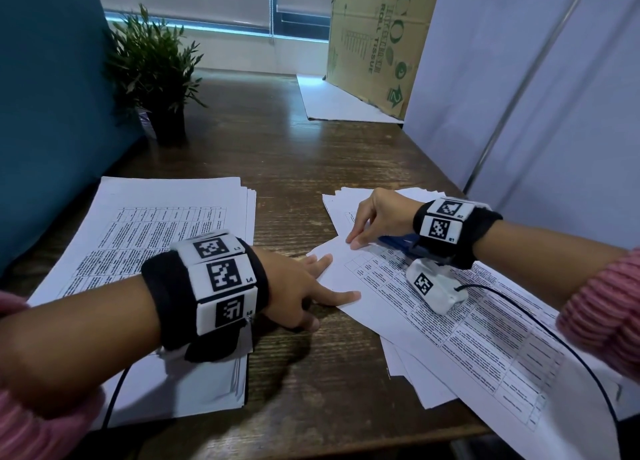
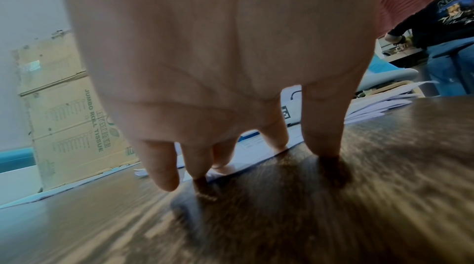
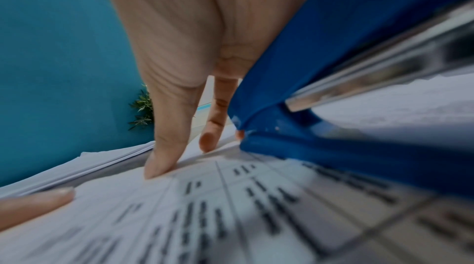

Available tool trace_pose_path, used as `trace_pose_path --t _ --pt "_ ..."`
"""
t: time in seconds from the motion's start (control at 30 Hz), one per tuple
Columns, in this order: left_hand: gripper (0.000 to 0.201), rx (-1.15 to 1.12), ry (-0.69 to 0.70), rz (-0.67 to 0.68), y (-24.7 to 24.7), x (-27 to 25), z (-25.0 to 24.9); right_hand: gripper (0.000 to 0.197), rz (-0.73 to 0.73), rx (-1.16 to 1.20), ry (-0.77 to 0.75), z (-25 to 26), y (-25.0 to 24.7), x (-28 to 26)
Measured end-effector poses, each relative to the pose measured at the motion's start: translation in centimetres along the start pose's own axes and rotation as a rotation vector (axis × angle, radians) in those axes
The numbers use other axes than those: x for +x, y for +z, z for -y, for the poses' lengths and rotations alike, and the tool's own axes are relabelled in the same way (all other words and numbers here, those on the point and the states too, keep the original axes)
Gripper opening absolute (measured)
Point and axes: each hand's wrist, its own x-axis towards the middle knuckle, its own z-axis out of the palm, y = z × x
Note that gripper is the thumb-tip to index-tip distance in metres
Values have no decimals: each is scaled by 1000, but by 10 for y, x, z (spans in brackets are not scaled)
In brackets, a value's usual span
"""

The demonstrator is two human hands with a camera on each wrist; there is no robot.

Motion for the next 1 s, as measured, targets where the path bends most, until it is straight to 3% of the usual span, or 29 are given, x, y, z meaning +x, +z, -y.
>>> trace_pose_path --t 0.57,0.7,0.87,1.0 --pt "63 5 -2 1 -1 -1 -1 8 55 -21 -36 -4 -4 2" --pt "63 9 -4 6 -1 -1 -1 15 27 25 -26 -7 -10 1" --pt "63 22 -4 12 -3 -1 -2 24 44 -100 -62 -5 -12 2" --pt "63 24 -1 14 -2 -1 -1 19 27 -111 -70 -3 -9 3"
